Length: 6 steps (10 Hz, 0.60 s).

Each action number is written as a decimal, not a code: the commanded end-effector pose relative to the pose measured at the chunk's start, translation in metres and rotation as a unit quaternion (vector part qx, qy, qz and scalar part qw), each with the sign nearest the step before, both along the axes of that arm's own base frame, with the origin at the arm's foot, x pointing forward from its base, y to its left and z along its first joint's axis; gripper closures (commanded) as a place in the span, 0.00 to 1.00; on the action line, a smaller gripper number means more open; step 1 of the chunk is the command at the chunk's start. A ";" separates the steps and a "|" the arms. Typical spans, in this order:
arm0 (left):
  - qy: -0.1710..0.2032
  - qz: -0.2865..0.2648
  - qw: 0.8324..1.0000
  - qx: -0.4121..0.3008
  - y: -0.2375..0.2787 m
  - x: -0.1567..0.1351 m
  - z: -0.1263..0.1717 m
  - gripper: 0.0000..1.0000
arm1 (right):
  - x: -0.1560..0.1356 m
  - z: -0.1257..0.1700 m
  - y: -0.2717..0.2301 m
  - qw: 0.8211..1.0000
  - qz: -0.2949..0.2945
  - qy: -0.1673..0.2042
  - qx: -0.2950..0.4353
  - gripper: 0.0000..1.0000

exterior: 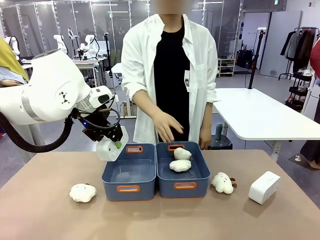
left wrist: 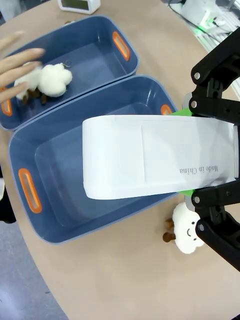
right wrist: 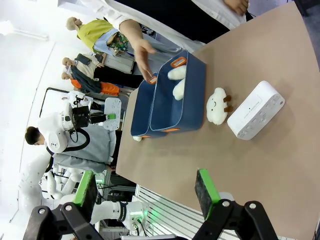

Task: Sort the digital clocks into the basket.
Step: Pick up the Digital clock from the table and place it into the empty Plastic storage basket.

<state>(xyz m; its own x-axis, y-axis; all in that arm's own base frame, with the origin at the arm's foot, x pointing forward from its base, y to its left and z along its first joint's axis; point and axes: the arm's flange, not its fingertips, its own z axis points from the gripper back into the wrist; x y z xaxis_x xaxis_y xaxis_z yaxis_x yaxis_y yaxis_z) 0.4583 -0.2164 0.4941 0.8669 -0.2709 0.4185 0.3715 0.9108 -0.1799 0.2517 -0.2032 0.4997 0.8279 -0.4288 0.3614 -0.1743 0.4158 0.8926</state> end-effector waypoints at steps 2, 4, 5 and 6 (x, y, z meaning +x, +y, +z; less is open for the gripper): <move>-0.007 0.008 1.000 -0.008 0.000 0.000 0.004 1.00 | -0.003 0.002 0.000 1.000 0.003 -0.008 0.002 0.00; -0.007 0.008 1.000 -0.008 0.000 0.000 0.004 1.00 | -0.003 0.002 0.000 1.000 0.003 -0.008 0.002 0.00; 0.000 0.000 1.000 0.000 0.000 0.000 0.000 0.50 | -0.003 0.002 0.000 1.000 0.003 -0.008 0.002 0.00; 0.026 0.028 0.999 -0.004 -0.014 0.018 -0.004 0.50 | -0.003 0.002 0.000 1.000 0.003 -0.008 0.002 0.00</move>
<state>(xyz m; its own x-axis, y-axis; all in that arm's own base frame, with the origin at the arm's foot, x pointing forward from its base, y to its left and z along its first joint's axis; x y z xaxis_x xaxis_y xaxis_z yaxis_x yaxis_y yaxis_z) 0.4614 -0.2192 0.4902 0.8771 -0.2576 0.4053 0.3561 0.9152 -0.1889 0.2517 -0.2032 0.4997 0.8280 -0.4288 0.3614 -0.1743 0.4158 0.8926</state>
